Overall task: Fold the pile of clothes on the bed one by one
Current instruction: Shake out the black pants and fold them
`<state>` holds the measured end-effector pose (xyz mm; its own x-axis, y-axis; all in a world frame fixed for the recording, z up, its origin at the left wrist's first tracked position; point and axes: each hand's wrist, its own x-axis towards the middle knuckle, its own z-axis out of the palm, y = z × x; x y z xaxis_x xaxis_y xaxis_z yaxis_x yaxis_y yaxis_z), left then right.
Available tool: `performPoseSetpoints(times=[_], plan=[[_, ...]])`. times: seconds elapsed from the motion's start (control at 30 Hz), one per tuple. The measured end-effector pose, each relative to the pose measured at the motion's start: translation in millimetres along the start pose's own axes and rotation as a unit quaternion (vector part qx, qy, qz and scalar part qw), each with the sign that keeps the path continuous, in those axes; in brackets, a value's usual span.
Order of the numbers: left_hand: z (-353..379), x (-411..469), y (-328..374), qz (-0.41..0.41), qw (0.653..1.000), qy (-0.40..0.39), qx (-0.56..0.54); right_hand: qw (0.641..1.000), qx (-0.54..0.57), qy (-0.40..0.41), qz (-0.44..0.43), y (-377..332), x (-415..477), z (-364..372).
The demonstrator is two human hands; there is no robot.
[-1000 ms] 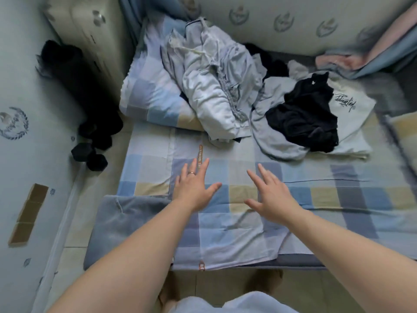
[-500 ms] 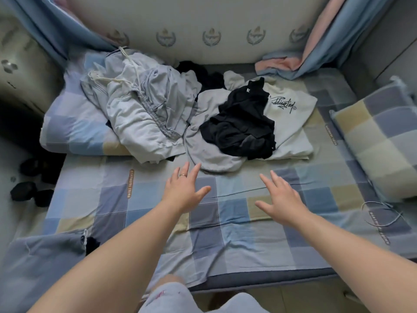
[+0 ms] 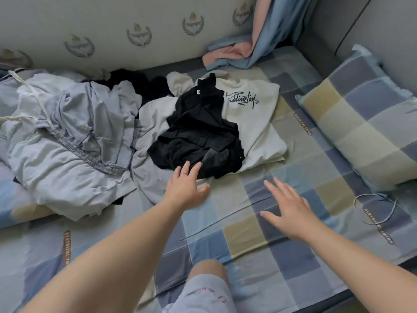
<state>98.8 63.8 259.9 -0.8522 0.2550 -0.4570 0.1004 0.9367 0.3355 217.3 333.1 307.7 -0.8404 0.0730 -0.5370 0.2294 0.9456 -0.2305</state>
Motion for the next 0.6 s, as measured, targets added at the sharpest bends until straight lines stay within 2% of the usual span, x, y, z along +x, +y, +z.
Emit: performPoseSetpoints(times=[0.17,0.3,0.47,0.6], plan=[[51.4,197.9,-58.9,0.026,0.996,0.020,0.086,1.000,0.017,-0.007,-0.022,-9.0,195.9,56.9],[96.5,323.2,-94.2,0.058,0.989,0.083,0.107,0.999,0.014,0.014,-0.041,-38.4,356.3,101.1],[166.7,391.3,-131.1,0.041,0.984,0.132,0.115,0.998,0.017,0.047,-0.034,-43.7,484.0,154.4],[181.0,404.6,-135.2,0.058,0.974,0.191,0.105,0.984,-0.022,0.168,-0.060,-33.9,508.7,183.4]])
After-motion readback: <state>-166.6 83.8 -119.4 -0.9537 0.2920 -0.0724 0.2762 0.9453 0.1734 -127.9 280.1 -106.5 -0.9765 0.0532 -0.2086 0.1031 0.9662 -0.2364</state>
